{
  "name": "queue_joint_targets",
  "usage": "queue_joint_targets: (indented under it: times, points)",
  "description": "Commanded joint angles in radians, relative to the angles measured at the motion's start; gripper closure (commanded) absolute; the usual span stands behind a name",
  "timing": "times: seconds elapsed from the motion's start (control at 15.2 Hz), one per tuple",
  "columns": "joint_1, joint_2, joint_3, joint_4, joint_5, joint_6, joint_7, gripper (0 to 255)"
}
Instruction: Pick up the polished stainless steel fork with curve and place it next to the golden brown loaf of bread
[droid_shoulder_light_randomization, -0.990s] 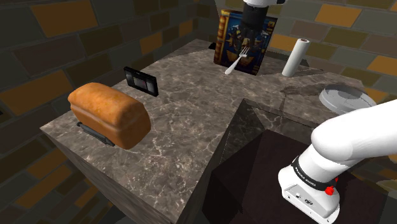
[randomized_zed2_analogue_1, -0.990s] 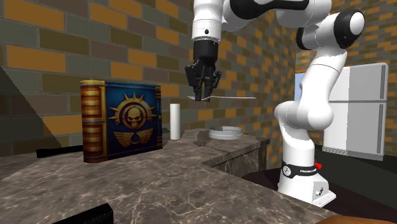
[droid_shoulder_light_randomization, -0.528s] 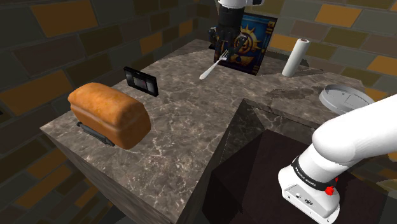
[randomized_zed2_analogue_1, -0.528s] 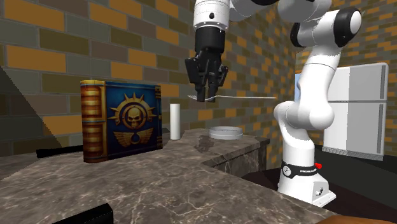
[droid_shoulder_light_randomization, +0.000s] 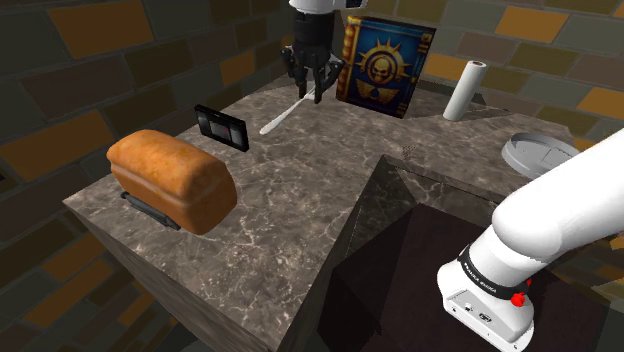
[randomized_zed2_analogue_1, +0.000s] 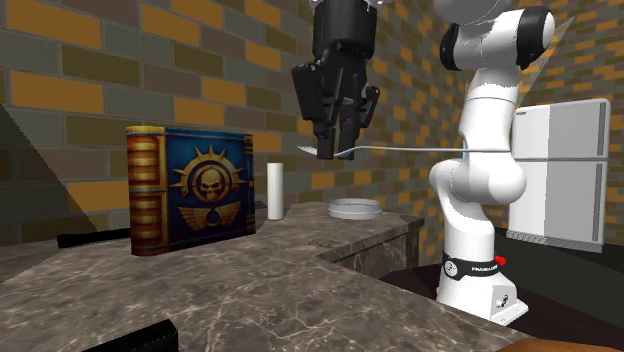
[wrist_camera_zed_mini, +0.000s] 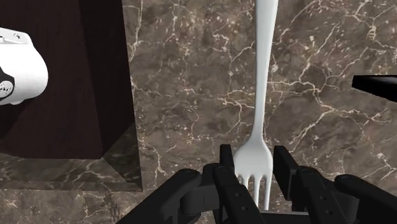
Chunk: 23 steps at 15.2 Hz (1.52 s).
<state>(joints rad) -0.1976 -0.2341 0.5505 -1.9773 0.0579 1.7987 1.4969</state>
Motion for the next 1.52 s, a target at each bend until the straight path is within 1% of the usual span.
queue_joint_targets:
  times: [0.0,0.26,0.46,0.53,1.45]
  points:
    - [0.009,0.069,0.045,0.071,-0.030,-0.011,0.068,255]
    - [0.043,0.208,0.123,0.204,-0.110,-0.034,0.200,255]
    - [0.091,0.331,0.168,0.322,-0.191,-0.067,0.302,255]
    - [0.105,0.355,0.172,0.346,-0.208,-0.074,0.321,255]
    - [0.102,0.366,0.164,0.169,-0.221,0.110,0.340,255]
